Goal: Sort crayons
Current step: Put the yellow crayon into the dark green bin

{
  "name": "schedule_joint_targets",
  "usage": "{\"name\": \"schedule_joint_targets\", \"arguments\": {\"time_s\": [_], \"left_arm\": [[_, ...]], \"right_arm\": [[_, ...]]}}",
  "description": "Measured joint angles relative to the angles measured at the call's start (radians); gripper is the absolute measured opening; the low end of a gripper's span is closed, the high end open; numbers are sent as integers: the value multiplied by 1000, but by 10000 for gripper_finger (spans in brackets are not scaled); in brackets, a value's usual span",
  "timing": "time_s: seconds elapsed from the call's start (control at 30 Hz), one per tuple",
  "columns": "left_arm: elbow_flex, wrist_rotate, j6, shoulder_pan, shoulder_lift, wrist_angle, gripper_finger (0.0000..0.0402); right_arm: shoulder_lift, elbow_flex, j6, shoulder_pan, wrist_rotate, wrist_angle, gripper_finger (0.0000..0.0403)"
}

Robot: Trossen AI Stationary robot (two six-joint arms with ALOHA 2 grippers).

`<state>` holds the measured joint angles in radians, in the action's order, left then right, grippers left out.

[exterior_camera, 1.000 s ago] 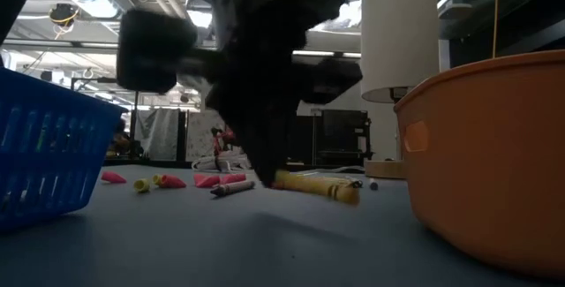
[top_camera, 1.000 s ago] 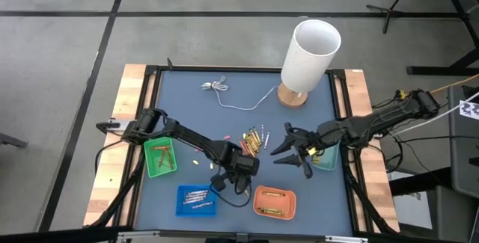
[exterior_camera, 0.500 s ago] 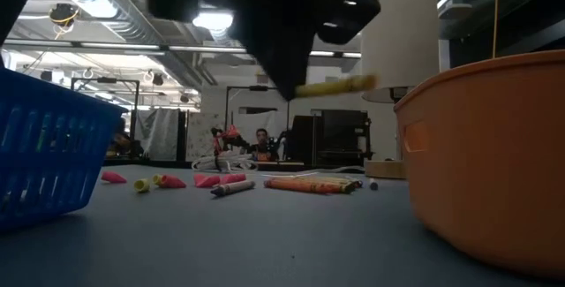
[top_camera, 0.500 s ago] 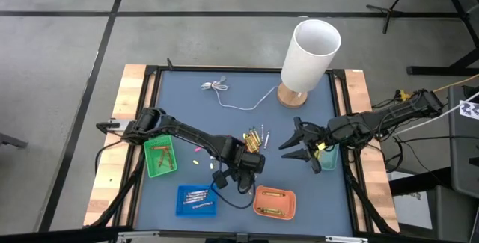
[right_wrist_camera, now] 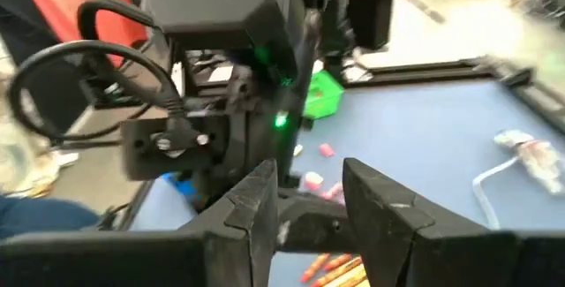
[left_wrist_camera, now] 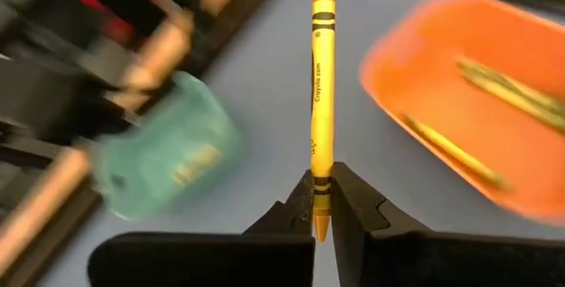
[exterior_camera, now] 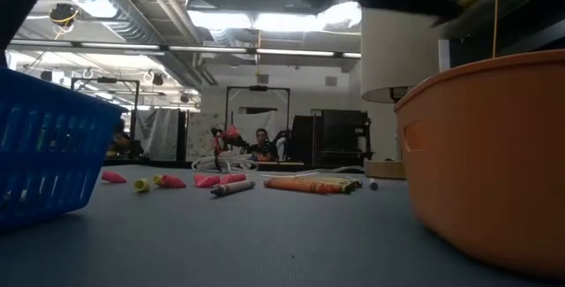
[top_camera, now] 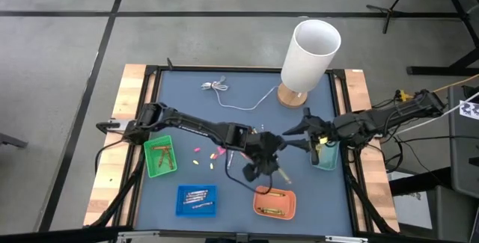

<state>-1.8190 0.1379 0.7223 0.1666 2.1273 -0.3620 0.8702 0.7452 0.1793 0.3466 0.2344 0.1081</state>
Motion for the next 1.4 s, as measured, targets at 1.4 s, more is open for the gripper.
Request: {"name": "schedule_joint_targets", "arguments": {"time_s": [1.4], "left_arm": [[1,5,-457,-132,341,1089,0]], "right_arm": [[-115,0,4,0,106,39,131]]}}
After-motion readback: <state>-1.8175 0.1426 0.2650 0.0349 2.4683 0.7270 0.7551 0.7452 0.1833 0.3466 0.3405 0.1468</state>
